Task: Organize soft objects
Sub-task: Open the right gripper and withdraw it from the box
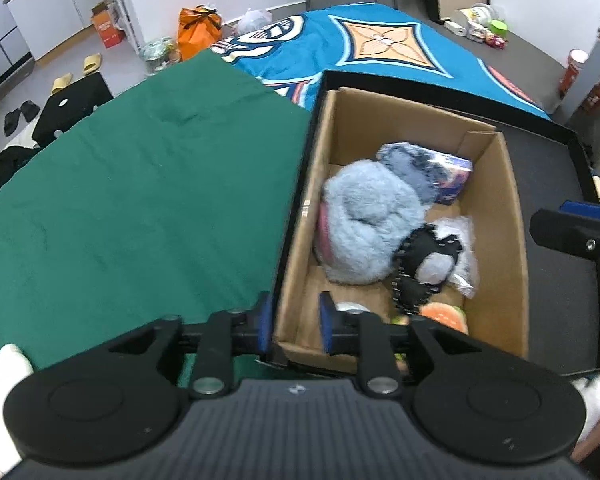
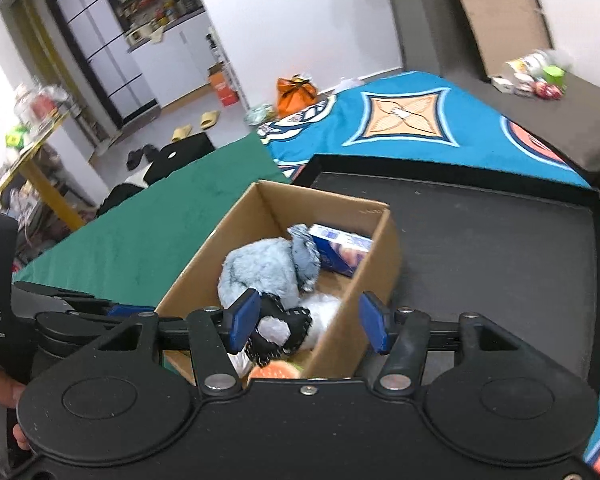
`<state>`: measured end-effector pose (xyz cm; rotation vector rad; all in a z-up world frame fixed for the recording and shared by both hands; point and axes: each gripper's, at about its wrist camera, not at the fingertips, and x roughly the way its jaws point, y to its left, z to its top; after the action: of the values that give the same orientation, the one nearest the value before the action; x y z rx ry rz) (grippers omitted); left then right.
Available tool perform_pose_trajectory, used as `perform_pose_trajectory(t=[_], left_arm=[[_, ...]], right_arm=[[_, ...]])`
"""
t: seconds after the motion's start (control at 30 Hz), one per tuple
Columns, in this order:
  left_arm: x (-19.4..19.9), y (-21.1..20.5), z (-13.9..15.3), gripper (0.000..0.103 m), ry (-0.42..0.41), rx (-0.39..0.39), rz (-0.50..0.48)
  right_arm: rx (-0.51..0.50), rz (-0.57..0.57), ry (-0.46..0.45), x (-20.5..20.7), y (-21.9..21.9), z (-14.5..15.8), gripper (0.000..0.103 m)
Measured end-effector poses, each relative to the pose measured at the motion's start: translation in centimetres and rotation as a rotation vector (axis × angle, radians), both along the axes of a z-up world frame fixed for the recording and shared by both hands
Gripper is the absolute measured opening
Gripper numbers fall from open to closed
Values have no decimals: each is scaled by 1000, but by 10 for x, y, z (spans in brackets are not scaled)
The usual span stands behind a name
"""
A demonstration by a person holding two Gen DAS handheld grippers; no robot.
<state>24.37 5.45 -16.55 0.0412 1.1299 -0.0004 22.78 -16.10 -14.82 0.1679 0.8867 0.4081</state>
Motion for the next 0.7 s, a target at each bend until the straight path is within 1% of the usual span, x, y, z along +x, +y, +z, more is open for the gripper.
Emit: perform_pose_trajectory(t=[0.03, 0.07, 0.13, 0.17, 0.2, 0.23, 0.27, 0.33, 0.4, 0.47, 0.57, 0.7], left_arm=[[-2, -4, 4, 41, -11, 5, -11], [-4, -7, 8, 45, -23, 11, -19], [-8, -14, 17, 59, -51, 22, -30], [-9, -16, 21, 62, -61, 21, -34], [-11, -19, 24, 66, -69, 16, -39], [-13, -22, 28, 72, -73, 11, -46], [-15, -25, 31, 74, -76, 8, -53], [-20, -30, 36, 80, -86, 6, -65], [-24, -36, 41, 83, -96, 2, -73], [-29, -41, 47, 84, -106, -5, -80], [-37, -45, 57, 89, -120, -19, -89], [-48, -50, 68, 94, -135, -26, -91]], right_arm=[[7, -12, 8, -4, -4, 0, 56], [9, -24, 14, -7, -8, 0, 57], [9, -47, 20, -15, -15, 0, 60], [8, -56, 20, -17, -18, 1, 61], [9, -68, 20, -21, -21, 2, 63], [13, -81, 19, -24, -25, 4, 67], [17, -95, 15, -28, -29, 7, 73], [16, -123, -1, -37, -36, 14, 80], [12, -147, -19, -43, -42, 21, 84], [14, -169, -29, -49, -48, 27, 90], [20, -198, -38, -57, -57, 33, 95], [30, -232, -40, -68, -66, 39, 98]])
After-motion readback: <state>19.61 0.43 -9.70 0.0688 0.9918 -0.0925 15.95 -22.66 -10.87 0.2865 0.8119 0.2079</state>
